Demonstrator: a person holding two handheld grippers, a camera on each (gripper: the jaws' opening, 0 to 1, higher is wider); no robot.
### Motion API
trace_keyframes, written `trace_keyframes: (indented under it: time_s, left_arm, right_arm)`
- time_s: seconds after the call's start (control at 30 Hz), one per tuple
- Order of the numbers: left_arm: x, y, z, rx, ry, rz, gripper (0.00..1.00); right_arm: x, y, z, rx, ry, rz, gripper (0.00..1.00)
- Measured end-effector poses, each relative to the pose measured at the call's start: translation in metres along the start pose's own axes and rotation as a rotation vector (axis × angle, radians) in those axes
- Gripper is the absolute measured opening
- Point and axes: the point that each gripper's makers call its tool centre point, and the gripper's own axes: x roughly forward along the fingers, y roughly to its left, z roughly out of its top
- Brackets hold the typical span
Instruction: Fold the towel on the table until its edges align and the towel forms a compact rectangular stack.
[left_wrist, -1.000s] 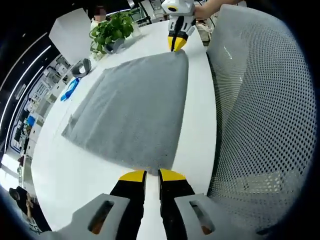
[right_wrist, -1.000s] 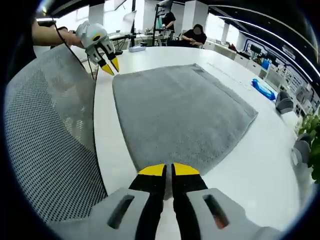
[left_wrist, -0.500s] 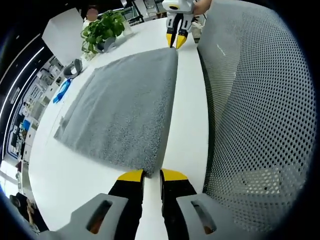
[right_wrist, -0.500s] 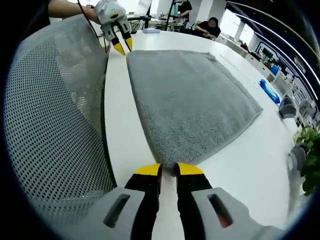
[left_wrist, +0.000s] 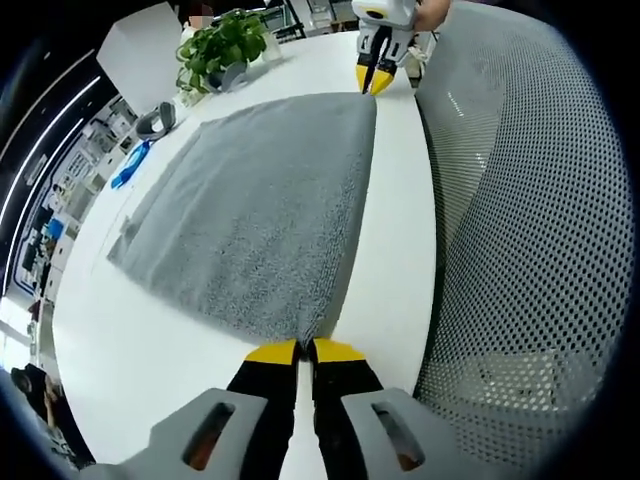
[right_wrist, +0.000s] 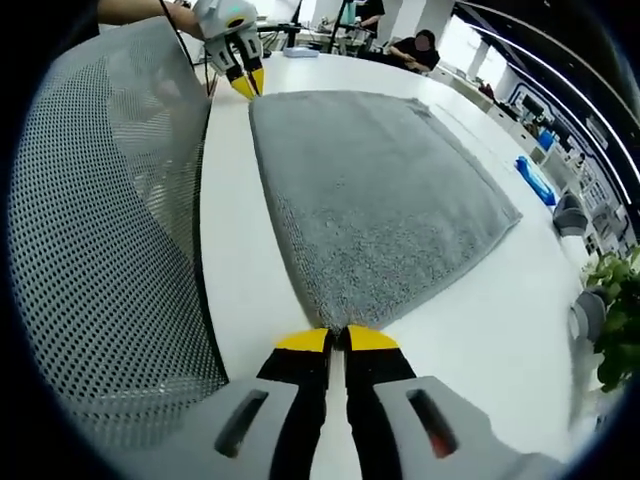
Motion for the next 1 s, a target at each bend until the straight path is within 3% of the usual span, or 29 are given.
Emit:
trace_keyframes:
  time_s: [0.1,0.23,0.37,0.73,1.0]
  left_arm:
    - [-0.001,0.001,0.0,-0.034,-0.008,0.003,0.02]
    - [-0.01,0.009,0.006,-0.112,-0.038,0.028,0.01]
    - [-0.029,0.023,0.022,-0.18,-0.115,0.077,0.01]
    - [-0.08,0.045,0.055,-0.26,-0.248,0.192,0.01]
    - [-0.116,0.053,0.076,-0.299,-0.297,0.277,0.01]
  right_arm:
    - [-0.001,-0.003,0.001,0.062,-0.011,-0.021,0.0]
    - [-0.01,-0.009,0.011,0.165,-0.082,-0.058,0.0]
    - [-0.029,-0.019,0.027,0.258,-0.174,-0.096,0.0]
    - [-0.079,-0.049,0.064,0.289,-0.302,-0.217,0.0]
    - [-0.111,-0.056,0.078,0.308,-0.351,-0.288,0.0]
